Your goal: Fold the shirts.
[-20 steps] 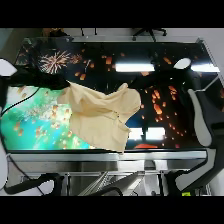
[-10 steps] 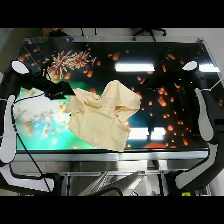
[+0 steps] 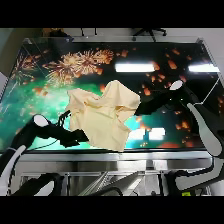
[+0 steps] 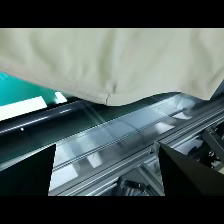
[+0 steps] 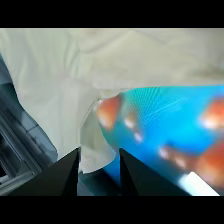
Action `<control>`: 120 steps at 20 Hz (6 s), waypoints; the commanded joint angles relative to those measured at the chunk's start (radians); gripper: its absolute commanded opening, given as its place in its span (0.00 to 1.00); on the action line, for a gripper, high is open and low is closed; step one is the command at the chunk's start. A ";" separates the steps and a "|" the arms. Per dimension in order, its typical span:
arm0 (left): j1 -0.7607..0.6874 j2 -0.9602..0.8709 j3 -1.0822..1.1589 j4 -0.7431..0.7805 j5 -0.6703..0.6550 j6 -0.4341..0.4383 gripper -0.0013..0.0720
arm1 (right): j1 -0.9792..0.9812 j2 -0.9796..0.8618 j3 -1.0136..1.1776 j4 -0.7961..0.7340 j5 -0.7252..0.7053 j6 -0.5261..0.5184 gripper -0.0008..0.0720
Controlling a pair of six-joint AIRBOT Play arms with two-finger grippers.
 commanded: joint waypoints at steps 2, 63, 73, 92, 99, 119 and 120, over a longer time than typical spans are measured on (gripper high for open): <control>-0.092 0.085 -0.199 -0.114 0.269 0.006 0.96 | 0.029 0.010 -0.041 0.050 -0.024 -0.014 0.43; 0.058 0.149 0.219 -0.010 0.126 0.216 0.04 | 0.252 0.288 -0.133 0.216 -0.337 0.037 0.05; 0.195 0.325 1.705 0.080 0.054 0.089 0.04 | 0.246 0.558 0.915 -0.138 -0.327 -0.041 0.05; 0.264 -0.420 0.853 -0.001 0.320 0.370 0.04 | 0.245 -0.447 0.727 -0.084 -0.562 -0.032 0.06; 0.470 -0.470 1.139 0.002 -0.139 0.161 0.97 | 0.047 -0.227 0.728 -0.205 -0.242 0.127 0.46; 0.469 -0.003 -0.108 0.088 0.037 0.119 0.97 | 0.048 -0.254 0.124 0.080 -0.177 -0.029 0.46; 0.461 -0.005 -0.119 0.088 0.049 0.119 0.97 | 0.059 -0.264 0.125 0.081 -0.187 -0.029 0.46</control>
